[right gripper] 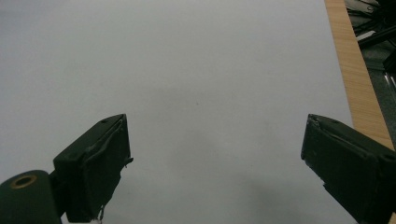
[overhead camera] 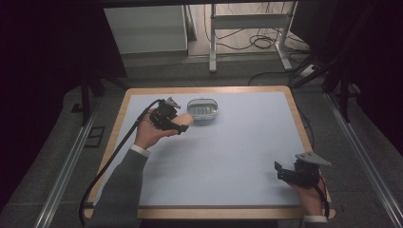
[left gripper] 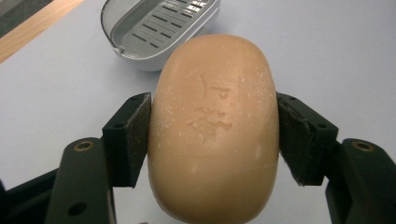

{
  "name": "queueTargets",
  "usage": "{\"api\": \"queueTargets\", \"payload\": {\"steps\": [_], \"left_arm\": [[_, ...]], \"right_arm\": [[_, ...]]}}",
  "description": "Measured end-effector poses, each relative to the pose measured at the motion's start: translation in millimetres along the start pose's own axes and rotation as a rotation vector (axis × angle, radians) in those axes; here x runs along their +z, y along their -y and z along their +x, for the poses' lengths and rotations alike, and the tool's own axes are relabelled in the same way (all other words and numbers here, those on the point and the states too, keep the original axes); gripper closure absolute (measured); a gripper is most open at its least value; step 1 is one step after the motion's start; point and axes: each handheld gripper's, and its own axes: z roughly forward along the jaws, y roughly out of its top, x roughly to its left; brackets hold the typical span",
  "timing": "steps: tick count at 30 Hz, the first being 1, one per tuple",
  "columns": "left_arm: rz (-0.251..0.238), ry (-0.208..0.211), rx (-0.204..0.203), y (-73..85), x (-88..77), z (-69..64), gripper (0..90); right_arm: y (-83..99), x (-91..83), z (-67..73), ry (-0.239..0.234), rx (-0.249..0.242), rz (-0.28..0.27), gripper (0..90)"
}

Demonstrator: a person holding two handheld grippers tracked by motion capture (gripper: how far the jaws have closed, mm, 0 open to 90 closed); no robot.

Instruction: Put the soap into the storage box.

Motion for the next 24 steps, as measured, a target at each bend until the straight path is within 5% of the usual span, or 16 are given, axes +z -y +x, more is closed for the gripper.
{"api": "queueTargets", "payload": {"steps": [24], "left_arm": [[0.02, 0.005, -0.01, -24.3, 18.8, 15.9, 32.7]], "right_arm": [[-0.2, -0.9, -0.9, 0.001, 0.003, 0.001, 8.1]]}}
